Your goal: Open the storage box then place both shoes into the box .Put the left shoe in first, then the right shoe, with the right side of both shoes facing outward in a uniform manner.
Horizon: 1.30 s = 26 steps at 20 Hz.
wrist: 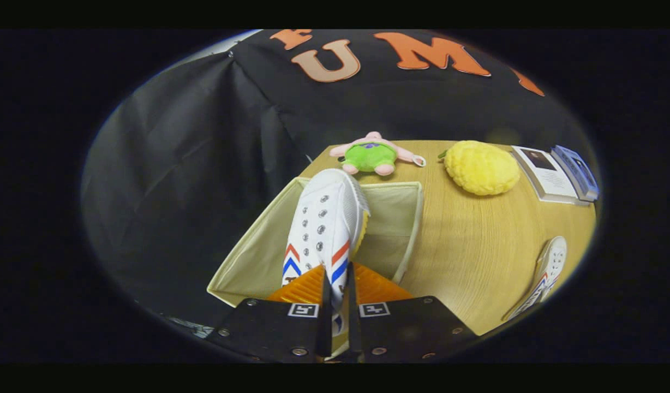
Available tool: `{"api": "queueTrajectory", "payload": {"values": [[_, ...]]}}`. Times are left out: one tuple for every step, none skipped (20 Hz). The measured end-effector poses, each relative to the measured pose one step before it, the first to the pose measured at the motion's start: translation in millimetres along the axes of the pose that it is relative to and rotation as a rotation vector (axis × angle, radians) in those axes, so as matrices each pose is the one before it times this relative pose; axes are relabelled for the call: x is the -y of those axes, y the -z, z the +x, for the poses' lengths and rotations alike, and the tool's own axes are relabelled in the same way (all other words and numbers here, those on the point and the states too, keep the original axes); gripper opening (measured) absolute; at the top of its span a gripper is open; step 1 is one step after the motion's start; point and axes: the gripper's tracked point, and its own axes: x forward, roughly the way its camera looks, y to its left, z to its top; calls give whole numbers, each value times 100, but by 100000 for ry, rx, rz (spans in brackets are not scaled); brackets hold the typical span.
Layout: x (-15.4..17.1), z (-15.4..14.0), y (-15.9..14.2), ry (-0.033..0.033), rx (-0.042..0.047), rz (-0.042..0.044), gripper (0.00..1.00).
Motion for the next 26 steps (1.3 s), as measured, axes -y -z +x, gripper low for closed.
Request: {"api": "queueTrajectory", "payload": {"values": [[-329,112,434,-673,-1144,387,13],[-317,237,406,-992,-2069,353,18],[-607,5,50,-2064,-875,452,22],[-469,-259,-407,-1861,1490,1684,27],[-593,-16,-328,-2755,2148,2795,28],[-257,-400,-387,-2950,1618,2786,35],[126,-521,-316,-1262,1309,1860,39],[470,-698,-153,166,1718,843,48],[473,-901,-45,109,2704,1674,51],[202,-1002,-304,-1526,2785,2303,54],[235,-1087,-282,-1361,2694,2536,56],[470,-1098,-513,-582,2491,1720,60],[823,-1108,-664,554,2519,547,62],[1188,-952,-432,2161,1626,-413,65],[1593,-907,-171,2975,931,-1152,67],[2069,-803,-81,4792,356,-535,71],[2210,-635,11,4192,632,-443,73],[2141,-596,92,3812,-87,-238,77],[2138,-554,31,3912,147,365,78],[2284,-390,36,4046,178,412,82],[3075,85,426,4761,175,616,82],[2264,-228,151,4226,1032,769,85],[1900,-262,365,3296,-137,421,86],[1540,-35,468,1255,-783,848,86],[1599,-286,505,1149,-1223,1506,86],[1523,88,283,1805,-728,887,86]]}}
